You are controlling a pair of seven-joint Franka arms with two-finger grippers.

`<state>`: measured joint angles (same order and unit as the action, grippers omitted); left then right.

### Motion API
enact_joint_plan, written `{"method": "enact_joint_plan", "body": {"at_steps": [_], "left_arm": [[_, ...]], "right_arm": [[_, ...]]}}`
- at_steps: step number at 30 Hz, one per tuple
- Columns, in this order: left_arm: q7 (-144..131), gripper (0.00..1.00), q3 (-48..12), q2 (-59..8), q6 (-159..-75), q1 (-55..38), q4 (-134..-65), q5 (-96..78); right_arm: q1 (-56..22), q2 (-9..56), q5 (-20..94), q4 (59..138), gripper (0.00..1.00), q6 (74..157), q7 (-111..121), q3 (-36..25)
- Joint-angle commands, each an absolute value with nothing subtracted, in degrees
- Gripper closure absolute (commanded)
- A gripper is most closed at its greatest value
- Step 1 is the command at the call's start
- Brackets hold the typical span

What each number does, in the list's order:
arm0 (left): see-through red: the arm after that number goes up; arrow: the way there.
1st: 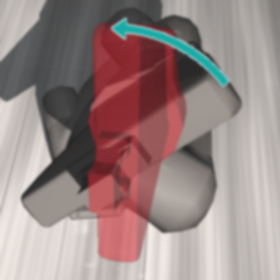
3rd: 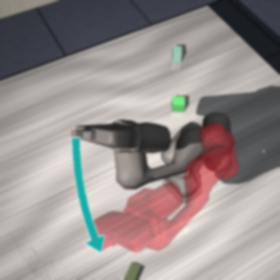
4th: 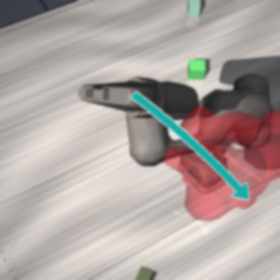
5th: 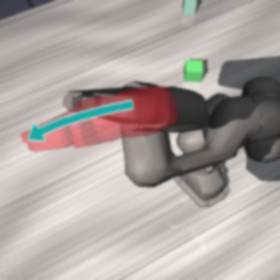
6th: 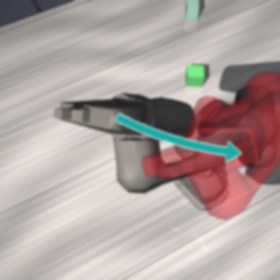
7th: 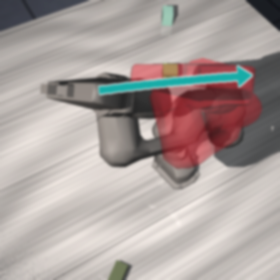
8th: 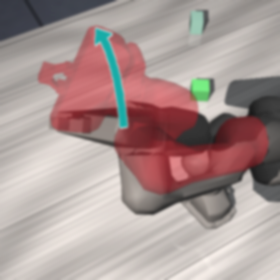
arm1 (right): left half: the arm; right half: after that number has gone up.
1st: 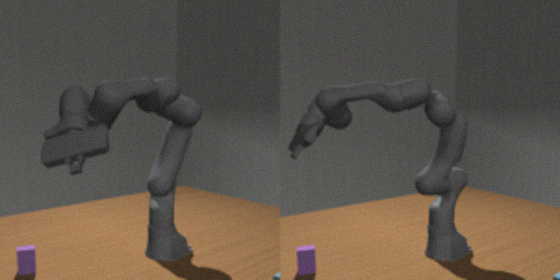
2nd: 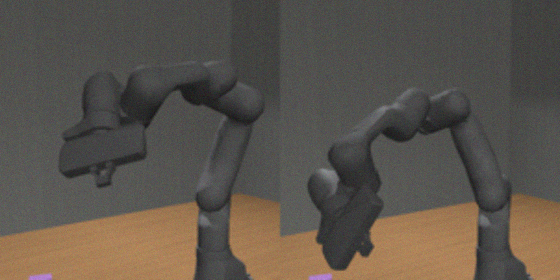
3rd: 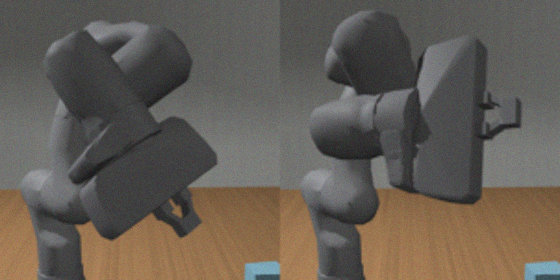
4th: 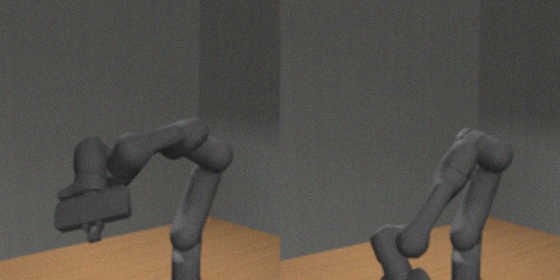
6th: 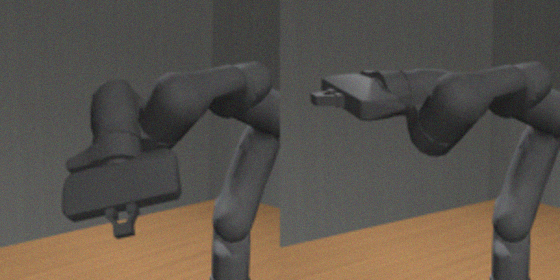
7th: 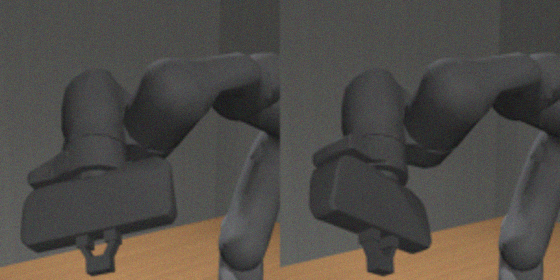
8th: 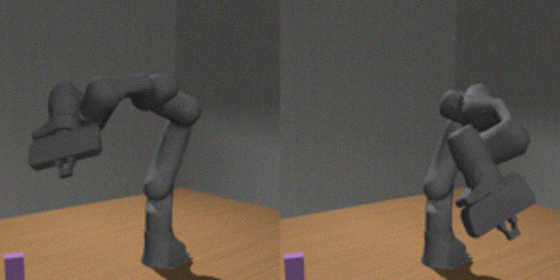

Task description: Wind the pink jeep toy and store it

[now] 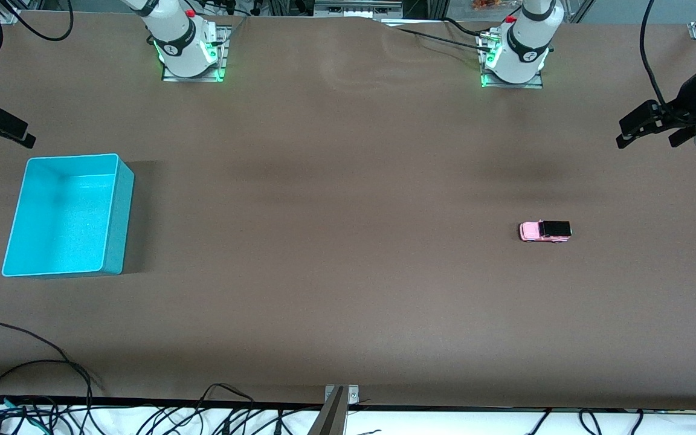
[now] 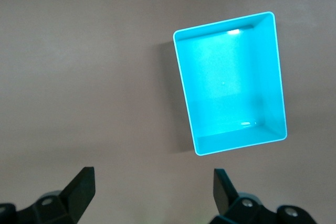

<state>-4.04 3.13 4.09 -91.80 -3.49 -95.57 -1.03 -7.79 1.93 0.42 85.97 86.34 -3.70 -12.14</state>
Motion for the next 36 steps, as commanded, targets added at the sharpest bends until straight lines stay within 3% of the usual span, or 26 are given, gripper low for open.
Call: {"method": "enact_joint_plan", "body": {"at_steps": [1,36], "left_arm": [[-2.8,0.00,3.4,3.3,-90.2,-3.3,-93.4,-1.4],[-2.6,0.00,3.4,3.2,-90.0,-3.2,-93.4,-1.5]], "right_arm": [[-7.9,0.3,-0.1,85.3,0.00,84.6,-3.0,-11.8],[-7.9,0.4,0.7,85.3,0.00,83.3,3.4,-11.6]]}}
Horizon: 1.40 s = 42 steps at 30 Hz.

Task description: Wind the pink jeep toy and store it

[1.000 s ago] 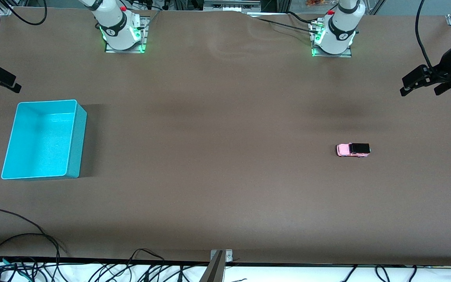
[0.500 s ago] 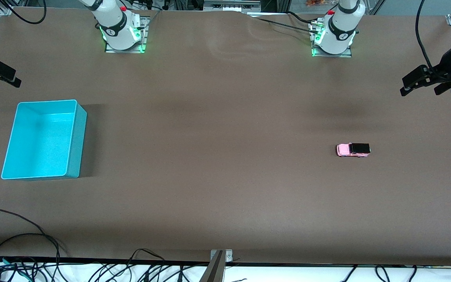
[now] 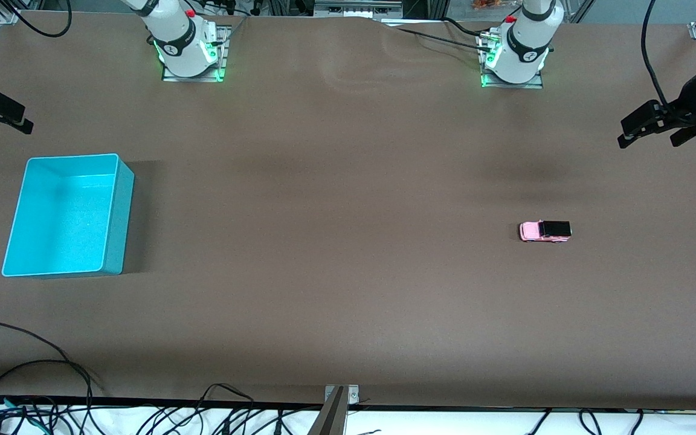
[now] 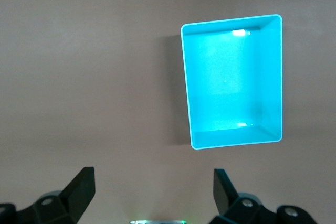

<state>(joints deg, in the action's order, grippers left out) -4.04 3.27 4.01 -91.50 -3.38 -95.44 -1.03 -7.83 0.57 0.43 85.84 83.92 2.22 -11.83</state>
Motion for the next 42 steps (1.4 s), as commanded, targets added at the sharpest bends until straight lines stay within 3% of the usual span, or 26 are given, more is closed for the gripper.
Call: {"method": "enact_joint_plan", "body": {"at_steps": [1,29,42], "left_arm": [[-2.5,0.00,3.4,3.2,-90.0,-3.2,-93.4,-1.4],[-2.5,0.00,3.4,-0.3,-90.3,-1.6,-95.2,-1.4],[-2.5,0.00,3.5,-1.8,-101.6,-1.4,-103.6,-1.4]], "right_arm": [[-7.9,0.4,0.7,85.3,0.00,83.2,3.4,-11.6],[-8.3,0.3,0.6,85.3,0.00,82.8,1.9,-11.4],[-8.3,0.2,0.6,85.3,0.00,82.8,1.8,-11.5]]}}
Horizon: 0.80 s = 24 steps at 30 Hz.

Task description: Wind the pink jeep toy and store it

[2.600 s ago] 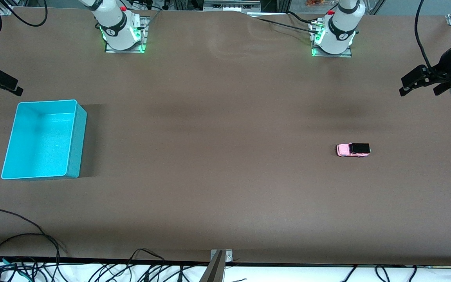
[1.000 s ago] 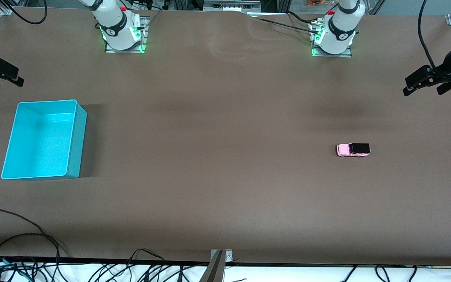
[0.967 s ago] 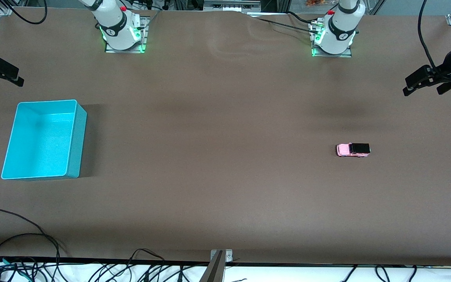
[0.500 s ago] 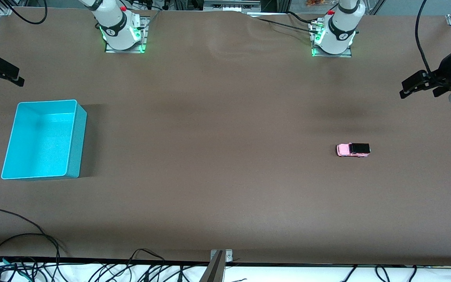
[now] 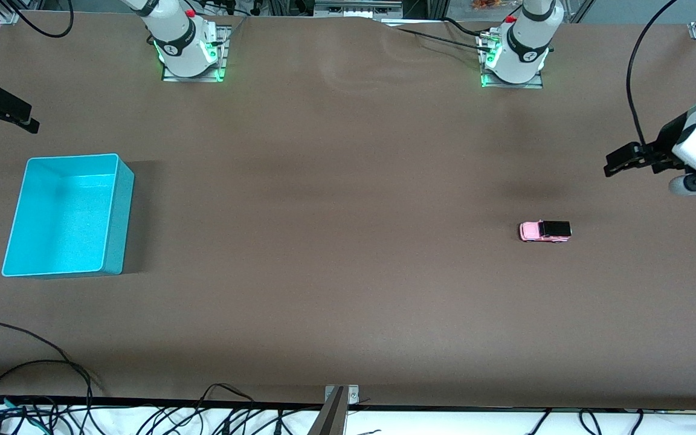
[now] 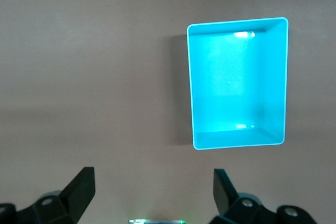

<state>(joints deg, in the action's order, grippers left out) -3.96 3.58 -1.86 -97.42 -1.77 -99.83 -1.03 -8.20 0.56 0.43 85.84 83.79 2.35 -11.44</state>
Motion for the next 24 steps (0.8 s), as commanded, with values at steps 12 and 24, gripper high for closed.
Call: {"method": "enact_joint_plan", "body": {"at_steps": [12,24], "left_arm": [[-2.5,0.00,3.5,-5.5,-114.5,-1.1,-112.2,-1.3],[-2.4,0.00,3.5,-12.0,-126.1,-1.2,-117.9,-1.3]], "right_arm": [[-8.9,0.3,0.0,85.3,0.00,82.7,2.0,-11.5],[-8.8,0.3,0.4,85.3,0.00,82.8,2.2,-11.5]]}}
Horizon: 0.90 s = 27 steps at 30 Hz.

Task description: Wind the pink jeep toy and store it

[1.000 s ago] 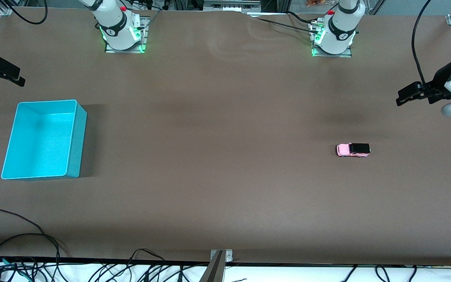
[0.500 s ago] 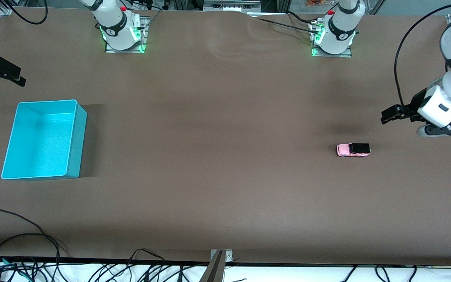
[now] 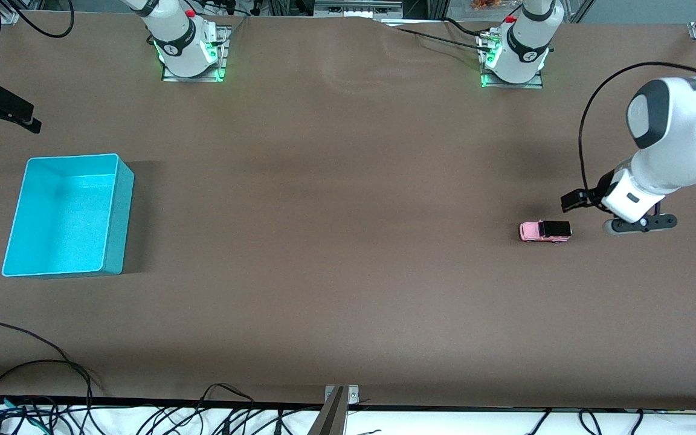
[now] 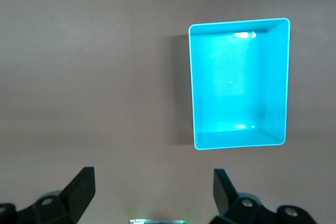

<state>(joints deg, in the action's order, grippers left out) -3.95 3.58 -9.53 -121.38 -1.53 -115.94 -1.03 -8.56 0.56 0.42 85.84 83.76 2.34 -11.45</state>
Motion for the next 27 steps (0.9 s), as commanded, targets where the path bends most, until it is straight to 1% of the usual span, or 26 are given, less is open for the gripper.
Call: {"method": "enact_joint_plan", "body": {"at_steps": [1,7,14,18,19,27], "left_arm": [[-2.4,0.00,3.5,-12.8,-127.1,-1.3,-118.2,-1.3],[-2.4,0.00,3.5,-17.1,-133.0,-1.8,-120.5,-1.3],[1.9,0.00,3.4,-17.7,-133.5,-1.9,-120.8,-1.2],[18.8,0.00,3.5,-17.8,-133.9,-1.5,-120.8,-1.9],[32.4,0.00,3.5,-18.9,-136.5,-1.1,-121.1,-2.1],[50.9,0.00,3.5,-19.2,-139.0,-0.5,-122.8,-1.8]], "right_arm": [[-8.8,0.3,0.4,85.3,0.00,82.8,2.3,-11.5],[-8.8,0.3,0.5,85.3,0.00,82.7,2.3,-11.6],[-8.8,0.3,0.4,85.3,0.00,82.7,2.4,-11.8],[-8.8,0.3,0.5,85.3,0.00,82.7,2.4,-12.1],[-8.8,0.3,0.5,85.3,0.00,82.7,2.6,-12.1],[-8.7,0.2,0.5,85.3,0.00,82.7,2.7,-12.2]]}}
